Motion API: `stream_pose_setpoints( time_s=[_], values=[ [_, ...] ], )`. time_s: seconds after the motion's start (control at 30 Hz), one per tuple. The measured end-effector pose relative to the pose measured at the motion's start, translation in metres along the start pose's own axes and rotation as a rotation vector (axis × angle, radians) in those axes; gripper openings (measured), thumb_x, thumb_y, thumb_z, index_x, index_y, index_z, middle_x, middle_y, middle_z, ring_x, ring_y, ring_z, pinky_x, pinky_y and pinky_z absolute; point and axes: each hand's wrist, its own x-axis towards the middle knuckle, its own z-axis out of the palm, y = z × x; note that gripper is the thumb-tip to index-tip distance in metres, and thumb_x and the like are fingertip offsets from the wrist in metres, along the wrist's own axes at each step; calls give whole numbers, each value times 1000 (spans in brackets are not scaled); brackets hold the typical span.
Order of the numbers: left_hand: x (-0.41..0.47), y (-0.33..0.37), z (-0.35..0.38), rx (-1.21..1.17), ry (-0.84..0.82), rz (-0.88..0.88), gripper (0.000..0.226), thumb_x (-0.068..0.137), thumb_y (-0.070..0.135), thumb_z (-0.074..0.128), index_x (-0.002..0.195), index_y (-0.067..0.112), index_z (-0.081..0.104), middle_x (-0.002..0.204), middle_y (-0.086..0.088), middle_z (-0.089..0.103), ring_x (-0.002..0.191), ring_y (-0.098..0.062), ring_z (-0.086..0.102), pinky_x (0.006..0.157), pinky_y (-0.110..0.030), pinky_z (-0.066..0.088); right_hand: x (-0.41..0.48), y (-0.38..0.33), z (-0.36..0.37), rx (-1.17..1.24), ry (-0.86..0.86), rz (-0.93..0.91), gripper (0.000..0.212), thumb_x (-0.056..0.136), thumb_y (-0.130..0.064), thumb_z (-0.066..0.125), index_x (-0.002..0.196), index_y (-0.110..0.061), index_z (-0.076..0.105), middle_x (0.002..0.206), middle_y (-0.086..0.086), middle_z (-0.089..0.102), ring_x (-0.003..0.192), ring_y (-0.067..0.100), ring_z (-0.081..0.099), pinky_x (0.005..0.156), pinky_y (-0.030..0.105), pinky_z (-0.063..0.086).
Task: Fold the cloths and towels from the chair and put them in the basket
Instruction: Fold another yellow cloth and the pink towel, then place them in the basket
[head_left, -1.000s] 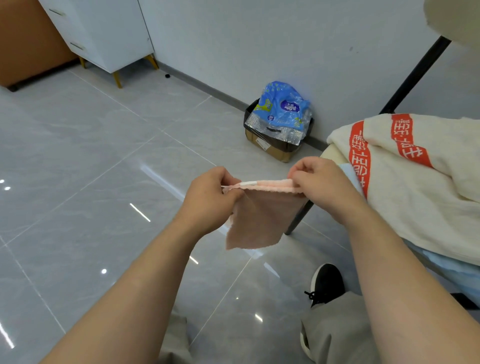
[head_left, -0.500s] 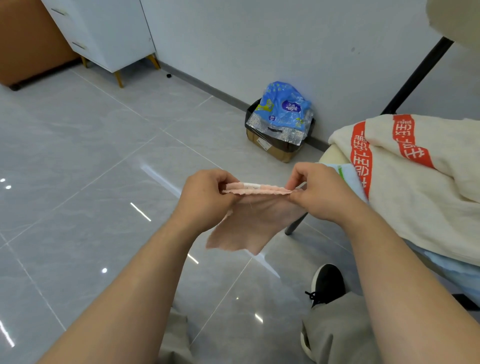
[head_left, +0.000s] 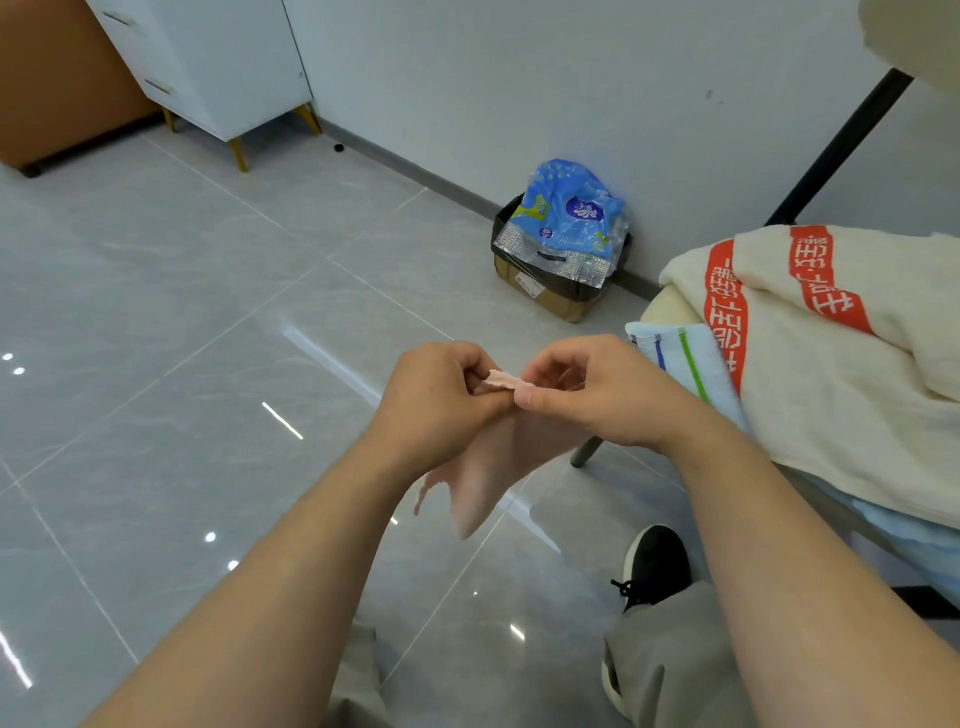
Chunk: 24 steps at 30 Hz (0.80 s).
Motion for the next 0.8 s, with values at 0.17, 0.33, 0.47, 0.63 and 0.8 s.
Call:
stream_pose_setpoints(
  time_s=[0.17,0.33,0.47,0.63,0.8],
  values=[
    [0,0,2,12,-1,-21,24,74,33,81,63,24,61,54,9,57,52,-1,51,47,-16,36,0,-2,1,29,-1,-14,16,80,-39,81,89,-28,73,82,-7,72,78,17,68,75,40,57],
    [1,-1,6,-22,-18,-11,25,75,37,82,68,21,63,59,6,59,54,-5,50,52,-25,41,-1,-4,2,37,36,-19,11,85,-36,77,85,-26,74,79,-7,72,73,14,67,71,39,58],
    [0,-2,6,-97,-126,-2,21,74,29,85,82,22,66,74,4,67,65,-9,60,63,-32,53,3,0,1,19,139,-13,6,91,-28,70,85,-26,70,80,-5,71,73,8,64,74,38,57],
    [1,-1,8,-118,-155,-37,10,86,27,72,89,23,63,81,4,70,78,-15,67,72,-38,58,4,1,0,-69,303,-27,8,100,-32,53,98,-25,57,88,-9,65,82,9,59,73,28,48],
    [-3,4,9,-75,-52,47,20,88,29,70,99,28,54,80,10,64,73,-2,59,62,-22,46,4,0,1,-102,428,-46,12,105,-33,41,103,-23,46,87,-10,59,81,12,56,70,35,41]
  ],
)
